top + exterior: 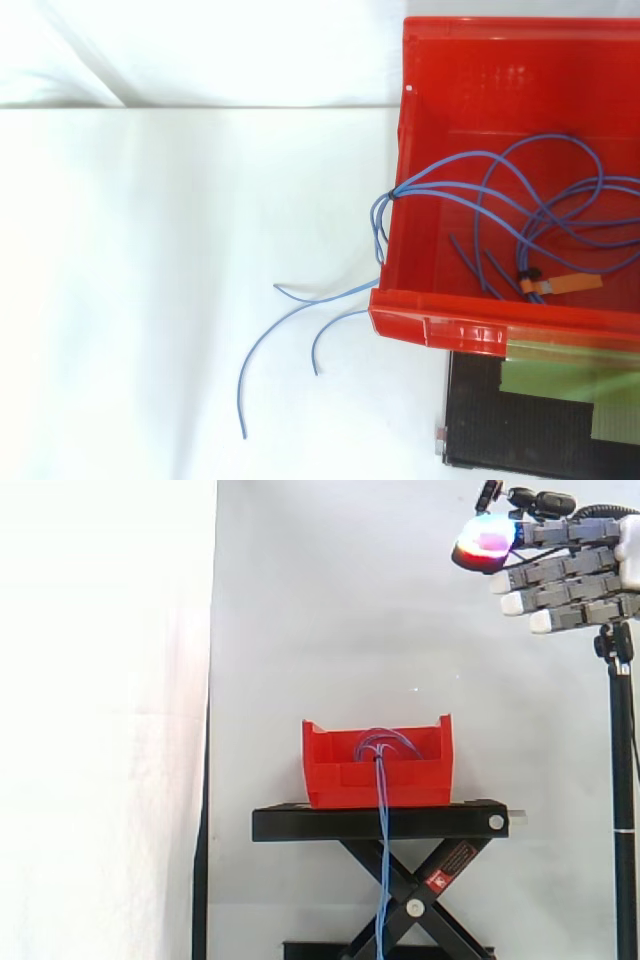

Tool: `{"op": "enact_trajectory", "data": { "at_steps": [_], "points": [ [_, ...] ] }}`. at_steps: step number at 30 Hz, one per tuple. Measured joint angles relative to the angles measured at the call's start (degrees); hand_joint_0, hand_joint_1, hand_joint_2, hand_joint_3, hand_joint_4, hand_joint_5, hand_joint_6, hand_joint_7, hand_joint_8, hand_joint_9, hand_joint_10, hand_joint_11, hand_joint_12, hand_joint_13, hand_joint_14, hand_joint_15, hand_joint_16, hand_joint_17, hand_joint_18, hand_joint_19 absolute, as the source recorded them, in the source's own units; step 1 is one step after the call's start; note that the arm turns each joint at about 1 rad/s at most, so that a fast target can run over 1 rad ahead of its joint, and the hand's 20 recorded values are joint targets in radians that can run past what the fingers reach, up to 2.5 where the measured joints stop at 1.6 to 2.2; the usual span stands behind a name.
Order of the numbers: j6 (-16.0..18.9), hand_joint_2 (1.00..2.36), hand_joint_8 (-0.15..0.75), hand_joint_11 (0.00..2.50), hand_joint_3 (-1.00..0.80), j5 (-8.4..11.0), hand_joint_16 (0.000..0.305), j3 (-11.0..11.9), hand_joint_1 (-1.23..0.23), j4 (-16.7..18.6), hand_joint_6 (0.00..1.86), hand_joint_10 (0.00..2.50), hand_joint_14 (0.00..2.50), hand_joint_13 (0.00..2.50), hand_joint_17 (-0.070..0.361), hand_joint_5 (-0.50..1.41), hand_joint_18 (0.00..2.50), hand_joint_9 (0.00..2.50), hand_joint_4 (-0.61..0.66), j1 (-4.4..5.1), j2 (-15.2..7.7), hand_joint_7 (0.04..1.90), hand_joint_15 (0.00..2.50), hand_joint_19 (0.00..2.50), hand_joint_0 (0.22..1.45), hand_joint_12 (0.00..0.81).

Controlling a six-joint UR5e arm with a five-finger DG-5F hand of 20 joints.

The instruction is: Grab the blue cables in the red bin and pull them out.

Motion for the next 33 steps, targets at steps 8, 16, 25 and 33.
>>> {"op": "enact_trajectory", "data": {
  "at_steps": [8, 16, 25, 33],
  "points": [
    [0.00, 1.00, 0.192, 0.07, -1.00, 0.02, 0.054, 0.03, -0.59, 0.05, 0.01, 0.00, 0.01, 0.00, 0.122, 0.05, 0.00, 0.00, 0.15, 0.20, 0.00, 0.21, 0.27, 0.36, 0.73, 0.312],
    [0.07, 1.00, 0.194, 0.08, -1.00, 0.02, 0.054, 0.03, -0.59, 0.05, 0.01, 0.00, 0.01, 0.00, 0.122, 0.05, 0.00, 0.00, 0.15, 0.25, 0.00, 0.21, 0.27, 0.36, 0.73, 0.312],
    [0.85, 1.00, 0.193, 0.08, -1.00, 0.05, 0.054, 0.02, -0.58, 0.12, 0.01, 0.00, 0.01, 0.00, 0.122, 0.05, 0.00, 0.00, 0.15, 0.33, 0.00, 0.22, 0.27, 0.37, 0.74, 0.313],
    [1.85, 1.00, 0.194, 0.07, -1.00, 0.27, 0.054, 0.03, -0.58, 0.14, 0.01, 0.00, 0.01, 0.00, 0.122, 0.05, 0.00, 0.00, 0.15, 0.34, -0.01, 0.22, 0.27, 0.37, 0.74, 0.313]
  ]
}}
